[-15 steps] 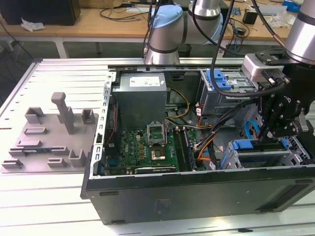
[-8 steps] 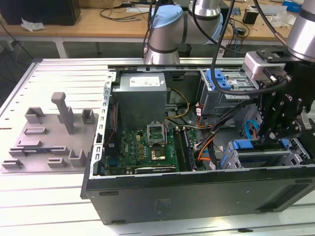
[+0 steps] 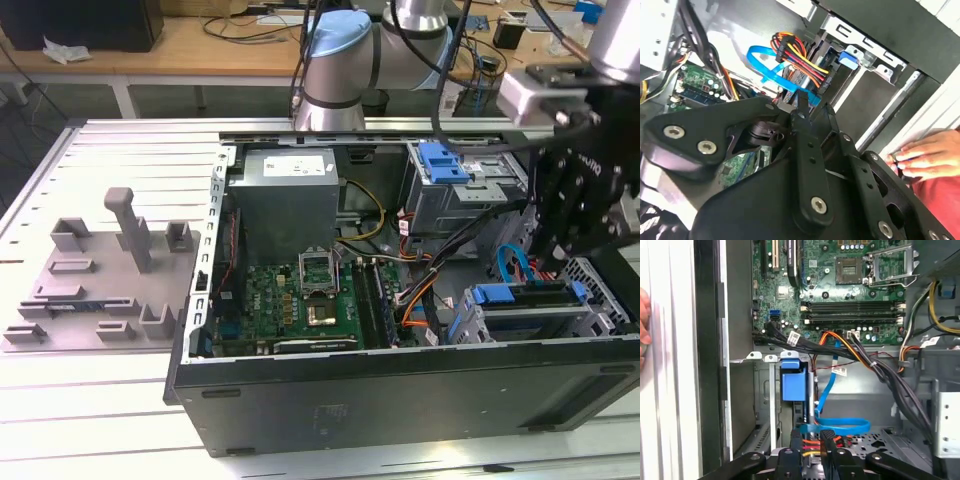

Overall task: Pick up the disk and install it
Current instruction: 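Insert the second disk wire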

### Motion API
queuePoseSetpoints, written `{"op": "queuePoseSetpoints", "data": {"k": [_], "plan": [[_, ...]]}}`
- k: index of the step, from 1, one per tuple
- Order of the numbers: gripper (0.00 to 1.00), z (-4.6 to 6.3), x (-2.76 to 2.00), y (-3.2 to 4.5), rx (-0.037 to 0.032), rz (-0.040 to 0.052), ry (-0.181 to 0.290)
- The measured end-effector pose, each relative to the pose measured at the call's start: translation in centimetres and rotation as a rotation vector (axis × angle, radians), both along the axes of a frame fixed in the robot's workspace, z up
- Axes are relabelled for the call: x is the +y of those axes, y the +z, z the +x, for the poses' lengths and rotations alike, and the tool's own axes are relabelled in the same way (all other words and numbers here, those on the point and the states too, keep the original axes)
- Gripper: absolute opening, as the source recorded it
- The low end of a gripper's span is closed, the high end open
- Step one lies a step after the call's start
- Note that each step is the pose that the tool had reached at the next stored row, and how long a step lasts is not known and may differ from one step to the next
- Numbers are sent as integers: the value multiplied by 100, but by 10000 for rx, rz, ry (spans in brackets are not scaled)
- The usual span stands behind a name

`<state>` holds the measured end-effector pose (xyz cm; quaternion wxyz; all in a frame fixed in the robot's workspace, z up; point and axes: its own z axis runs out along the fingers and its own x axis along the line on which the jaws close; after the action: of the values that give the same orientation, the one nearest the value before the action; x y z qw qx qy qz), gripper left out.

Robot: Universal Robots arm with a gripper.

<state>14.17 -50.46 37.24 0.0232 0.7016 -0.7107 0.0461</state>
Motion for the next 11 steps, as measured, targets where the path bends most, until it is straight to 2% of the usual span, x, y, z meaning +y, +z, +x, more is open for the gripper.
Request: {"op": "queuePoseSetpoints", "data": {"k": [1, 3, 4, 5, 6, 7, 8, 11], "plan": [[30, 0, 45, 46, 0, -116, 0], [30, 1, 90, 92, 0, -270, 1], [30, 1, 119, 122, 0, -380, 1], [22, 1, 170, 163, 0, -614, 2], [15, 1, 182, 166, -1, -709, 1], [11, 1, 190, 168, 0, -782, 2], [11, 1, 193, 168, 0, -814, 1], [11, 1, 193, 169, 0, -817, 1]]}}
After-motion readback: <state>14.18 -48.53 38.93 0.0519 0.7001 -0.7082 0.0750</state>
